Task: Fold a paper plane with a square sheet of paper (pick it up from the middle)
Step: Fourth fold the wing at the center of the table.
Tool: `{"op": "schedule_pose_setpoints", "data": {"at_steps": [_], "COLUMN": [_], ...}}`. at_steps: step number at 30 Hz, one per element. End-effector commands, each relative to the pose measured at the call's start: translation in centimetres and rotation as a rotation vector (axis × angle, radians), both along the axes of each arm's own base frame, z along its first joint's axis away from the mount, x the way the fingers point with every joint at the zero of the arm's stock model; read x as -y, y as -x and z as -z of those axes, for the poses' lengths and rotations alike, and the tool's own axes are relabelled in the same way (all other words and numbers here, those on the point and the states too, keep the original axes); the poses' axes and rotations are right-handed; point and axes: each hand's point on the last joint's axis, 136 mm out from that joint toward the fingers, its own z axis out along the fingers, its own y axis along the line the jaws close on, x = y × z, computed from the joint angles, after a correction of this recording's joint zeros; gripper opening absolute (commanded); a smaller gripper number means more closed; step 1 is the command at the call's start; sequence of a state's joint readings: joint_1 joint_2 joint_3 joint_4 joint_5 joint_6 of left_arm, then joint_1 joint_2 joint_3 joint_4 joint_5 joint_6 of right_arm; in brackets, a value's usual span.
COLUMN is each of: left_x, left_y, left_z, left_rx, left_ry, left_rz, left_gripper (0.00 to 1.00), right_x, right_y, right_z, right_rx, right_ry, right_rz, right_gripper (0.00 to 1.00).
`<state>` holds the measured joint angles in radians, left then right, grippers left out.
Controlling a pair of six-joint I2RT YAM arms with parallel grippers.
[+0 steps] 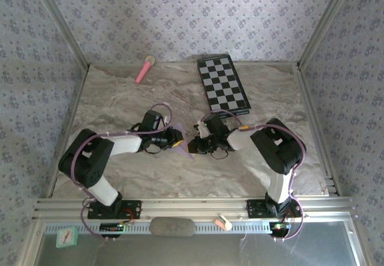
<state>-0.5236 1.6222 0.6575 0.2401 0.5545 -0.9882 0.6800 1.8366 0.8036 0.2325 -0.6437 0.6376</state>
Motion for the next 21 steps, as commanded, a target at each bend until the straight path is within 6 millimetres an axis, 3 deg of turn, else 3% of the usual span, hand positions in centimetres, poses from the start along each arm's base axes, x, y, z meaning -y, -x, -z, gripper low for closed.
{"op": "schedule_pose_setpoints", "data": {"at_steps": [1, 21], "left_x": [0.6, 1.3], "left_y": [-0.5, -0.9], "left_z": [-0.5, -0.3], "left_rx": [0.015, 0.015], "left_ry": [0.026, 0.038], "left_rz": [0.016, 0.029], "left_gripper": [0.20, 0.22], "right_x": [1.1, 1.7], "right_y": [0.9, 1.0], "right_z": [2.7, 3.7], "right_rx": [-0.070, -0.098], "right_ry": [0.079, 0.123], "right_rz": [0.019, 0.037], "right_gripper": [0.13, 0.17]}}
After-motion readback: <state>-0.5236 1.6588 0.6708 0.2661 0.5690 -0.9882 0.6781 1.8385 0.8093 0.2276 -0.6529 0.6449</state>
